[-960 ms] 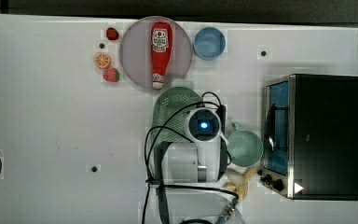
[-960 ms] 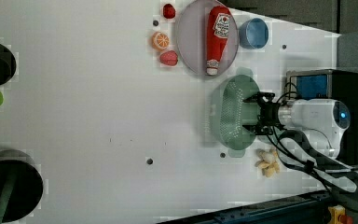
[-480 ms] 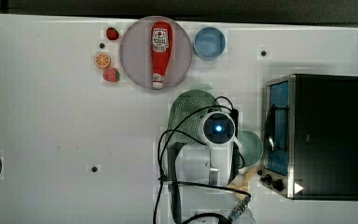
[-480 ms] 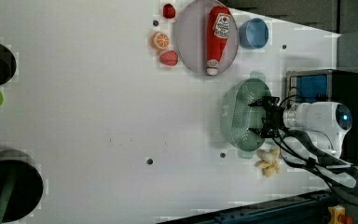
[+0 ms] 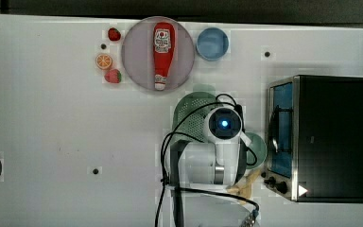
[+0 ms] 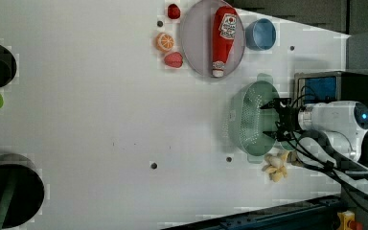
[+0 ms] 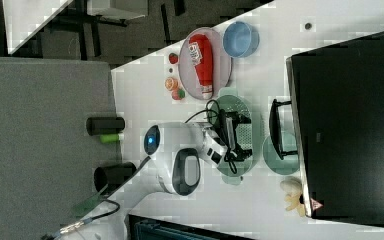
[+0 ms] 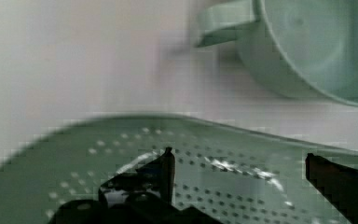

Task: Drag strainer left to right.

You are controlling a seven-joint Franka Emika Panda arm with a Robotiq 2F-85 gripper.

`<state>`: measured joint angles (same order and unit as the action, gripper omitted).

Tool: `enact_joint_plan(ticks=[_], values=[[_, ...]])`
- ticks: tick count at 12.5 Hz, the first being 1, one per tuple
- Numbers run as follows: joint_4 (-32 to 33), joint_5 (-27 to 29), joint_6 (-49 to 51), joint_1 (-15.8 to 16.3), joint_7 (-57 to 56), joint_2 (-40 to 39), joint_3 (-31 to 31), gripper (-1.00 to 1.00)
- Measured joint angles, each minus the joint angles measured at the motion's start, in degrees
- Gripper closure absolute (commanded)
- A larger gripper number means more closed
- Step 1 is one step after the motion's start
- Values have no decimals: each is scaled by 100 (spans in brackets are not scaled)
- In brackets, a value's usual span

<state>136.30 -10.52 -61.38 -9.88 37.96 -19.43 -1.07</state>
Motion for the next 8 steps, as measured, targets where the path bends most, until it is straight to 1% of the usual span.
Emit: enact_joint_plan(ticks=[2, 4, 6, 8], values=[[-34, 84, 643, -68, -283, 333, 266, -100], [-201, 141, 1777, -6, -540, 963, 528, -100], [-582, 140, 2677, 42, -767, 1717, 829, -100], [-974, 391, 3472, 183, -1237, 2441, 917, -100]])
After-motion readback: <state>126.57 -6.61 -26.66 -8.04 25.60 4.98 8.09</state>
